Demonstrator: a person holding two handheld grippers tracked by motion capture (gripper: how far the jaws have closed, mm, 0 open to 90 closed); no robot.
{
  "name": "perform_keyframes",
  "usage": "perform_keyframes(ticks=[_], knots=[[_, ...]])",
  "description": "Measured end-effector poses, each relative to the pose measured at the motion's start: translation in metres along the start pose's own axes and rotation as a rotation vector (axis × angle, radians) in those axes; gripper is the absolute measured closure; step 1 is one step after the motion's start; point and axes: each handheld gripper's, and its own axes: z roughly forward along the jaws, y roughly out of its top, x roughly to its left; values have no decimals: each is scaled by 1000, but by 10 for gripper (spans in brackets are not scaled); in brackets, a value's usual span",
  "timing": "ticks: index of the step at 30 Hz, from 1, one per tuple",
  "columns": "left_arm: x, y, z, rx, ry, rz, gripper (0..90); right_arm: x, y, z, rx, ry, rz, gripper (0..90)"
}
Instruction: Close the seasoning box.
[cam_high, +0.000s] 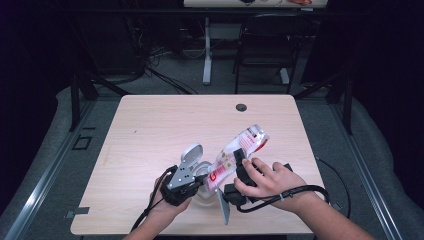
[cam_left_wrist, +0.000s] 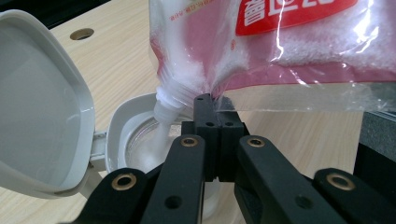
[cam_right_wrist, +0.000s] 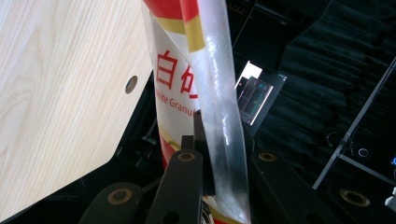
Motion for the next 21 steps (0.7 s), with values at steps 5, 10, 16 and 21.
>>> perform_keyframes(ticks=[5,10,16,21], knots=[[0,0,0,-1,1,-3,900,-1,0,-1,6,4,-2,864],[1,0,0,-3,-1,-10,900,-1,1,0,-9,3,3,864],[2,0,-1,-4,1,-16,900,-3,1,-1,0,1,-7,865],[2,0,-1,-4,0,-15,900,-2,1,-2,-14,-1,6,865]])
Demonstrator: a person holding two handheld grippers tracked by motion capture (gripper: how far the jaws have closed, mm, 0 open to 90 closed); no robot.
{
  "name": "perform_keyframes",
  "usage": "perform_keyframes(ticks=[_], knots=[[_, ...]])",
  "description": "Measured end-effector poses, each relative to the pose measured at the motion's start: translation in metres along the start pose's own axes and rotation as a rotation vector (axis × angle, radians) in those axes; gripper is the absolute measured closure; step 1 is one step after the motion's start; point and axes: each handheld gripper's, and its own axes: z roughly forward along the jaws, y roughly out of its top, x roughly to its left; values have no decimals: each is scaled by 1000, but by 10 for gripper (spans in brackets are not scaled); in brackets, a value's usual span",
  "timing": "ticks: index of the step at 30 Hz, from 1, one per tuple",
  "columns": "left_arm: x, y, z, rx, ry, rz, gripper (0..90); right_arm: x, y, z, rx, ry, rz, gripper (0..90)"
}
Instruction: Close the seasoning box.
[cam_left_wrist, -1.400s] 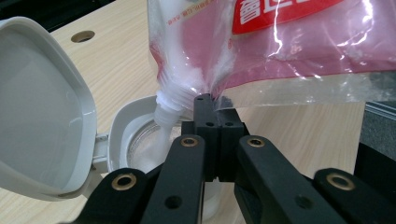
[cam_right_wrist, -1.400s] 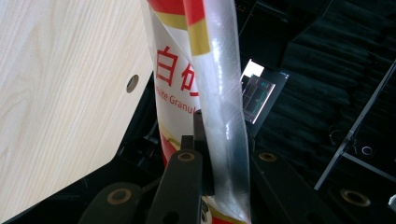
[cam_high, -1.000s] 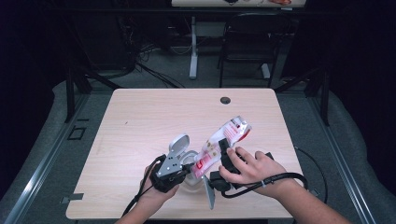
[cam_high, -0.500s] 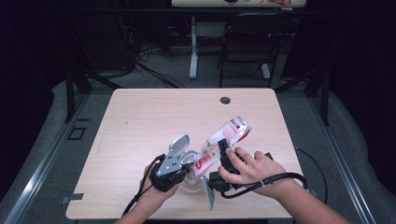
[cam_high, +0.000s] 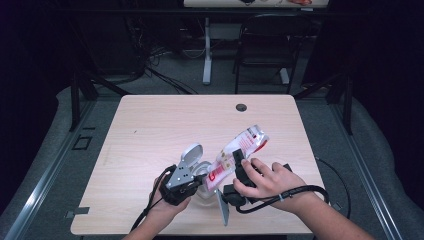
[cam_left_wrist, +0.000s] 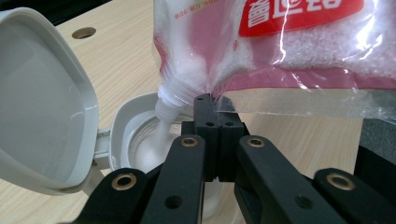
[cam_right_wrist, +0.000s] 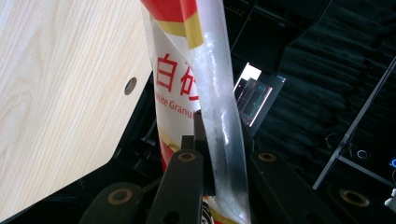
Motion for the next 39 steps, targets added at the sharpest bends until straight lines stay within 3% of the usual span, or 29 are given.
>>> perform_keyframes(ticks=[6,39], knots=[[0,0,0,0,-1,-2,900,-1,1,-2,17,-4,-15,865],[-6,-2,-2,0,-14,-11,900,-4,2,-10,-14,-1,-21,866]])
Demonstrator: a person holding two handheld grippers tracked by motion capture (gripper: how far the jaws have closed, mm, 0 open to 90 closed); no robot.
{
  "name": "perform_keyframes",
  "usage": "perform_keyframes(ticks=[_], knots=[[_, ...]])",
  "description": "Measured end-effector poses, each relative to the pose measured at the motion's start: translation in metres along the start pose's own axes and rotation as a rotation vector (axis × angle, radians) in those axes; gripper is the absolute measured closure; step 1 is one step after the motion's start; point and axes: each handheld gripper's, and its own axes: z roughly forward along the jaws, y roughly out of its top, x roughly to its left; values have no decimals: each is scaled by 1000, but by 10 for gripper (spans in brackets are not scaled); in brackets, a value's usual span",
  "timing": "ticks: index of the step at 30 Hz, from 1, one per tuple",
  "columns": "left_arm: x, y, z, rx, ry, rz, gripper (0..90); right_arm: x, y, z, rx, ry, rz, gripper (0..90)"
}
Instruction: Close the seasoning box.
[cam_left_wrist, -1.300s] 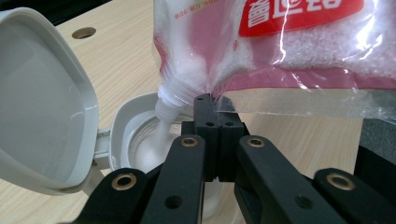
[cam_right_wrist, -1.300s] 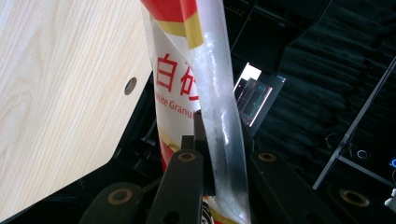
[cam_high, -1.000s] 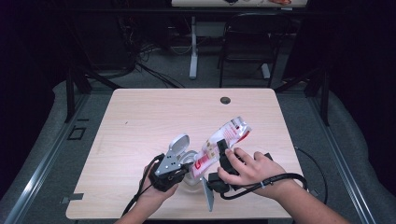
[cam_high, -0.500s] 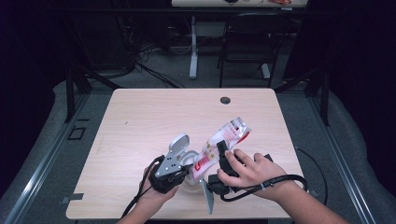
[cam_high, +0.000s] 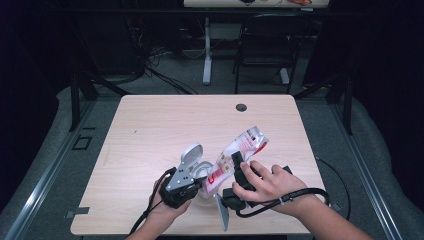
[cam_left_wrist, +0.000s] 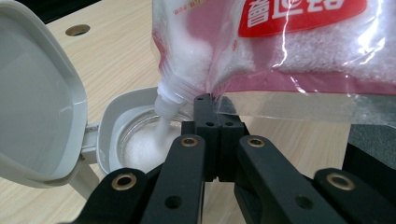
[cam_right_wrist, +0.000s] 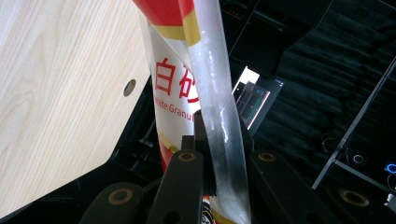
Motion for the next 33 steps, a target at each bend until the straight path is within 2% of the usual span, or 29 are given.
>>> perform_keyframes(ticks=[11,19,28,31,33], knots=[[-4,-1,-3,2,-6,-5,900,-1,1,-6,10,2,-15,866],[-5,-3,-4,8,-1,-7,900,0,2,-5,-15,6,-9,867],[-3,-3,-2,10,-3,-10,900,-1,3,-5,1,5,-22,867],[-3,-3,-2,13,-2,-8,900,-1,3,-5,1,7,-22,867],[-3,-3,-2,13,-4,-11,900,1,2,-3,-16,10,-3,867]])
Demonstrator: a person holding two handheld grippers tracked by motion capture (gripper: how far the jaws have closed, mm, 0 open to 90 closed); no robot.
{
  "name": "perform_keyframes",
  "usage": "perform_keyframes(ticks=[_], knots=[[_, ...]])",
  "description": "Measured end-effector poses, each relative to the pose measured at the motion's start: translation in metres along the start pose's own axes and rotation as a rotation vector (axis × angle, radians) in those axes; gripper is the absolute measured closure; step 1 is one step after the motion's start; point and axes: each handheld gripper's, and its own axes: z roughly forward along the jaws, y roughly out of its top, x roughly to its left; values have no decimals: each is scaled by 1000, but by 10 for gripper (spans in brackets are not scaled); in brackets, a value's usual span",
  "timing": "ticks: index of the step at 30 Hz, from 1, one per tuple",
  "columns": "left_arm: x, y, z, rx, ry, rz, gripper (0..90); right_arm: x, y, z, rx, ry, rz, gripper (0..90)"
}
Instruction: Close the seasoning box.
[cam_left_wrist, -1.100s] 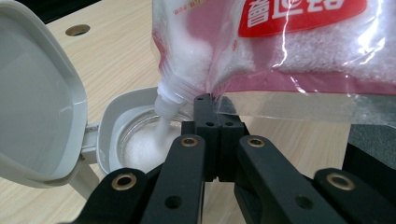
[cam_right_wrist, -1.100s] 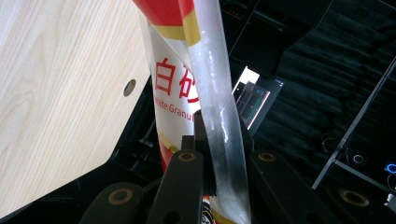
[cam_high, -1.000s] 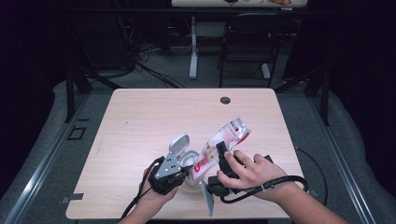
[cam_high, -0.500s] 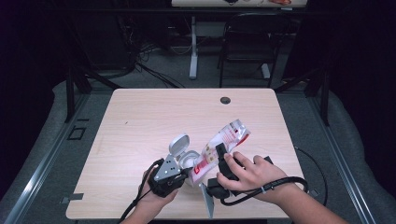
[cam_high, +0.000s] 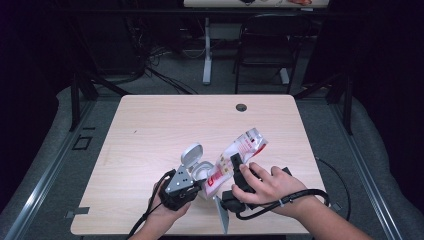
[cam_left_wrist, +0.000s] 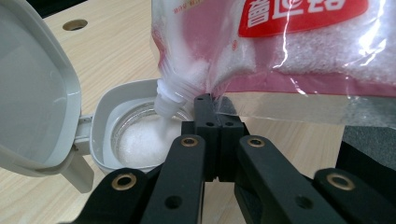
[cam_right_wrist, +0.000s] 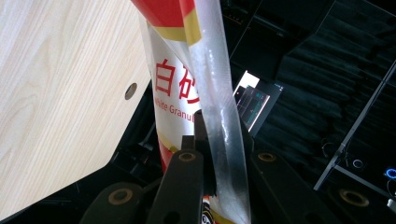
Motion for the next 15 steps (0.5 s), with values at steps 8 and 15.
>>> perform_keyframes(ticks=[8,15], knots=[[1,0,1,-6,0,-2,900,-2,0,0,13,-6,-11,867],[1,0,1,-6,2,-3,900,-2,0,0,13,-5,-13,867]])
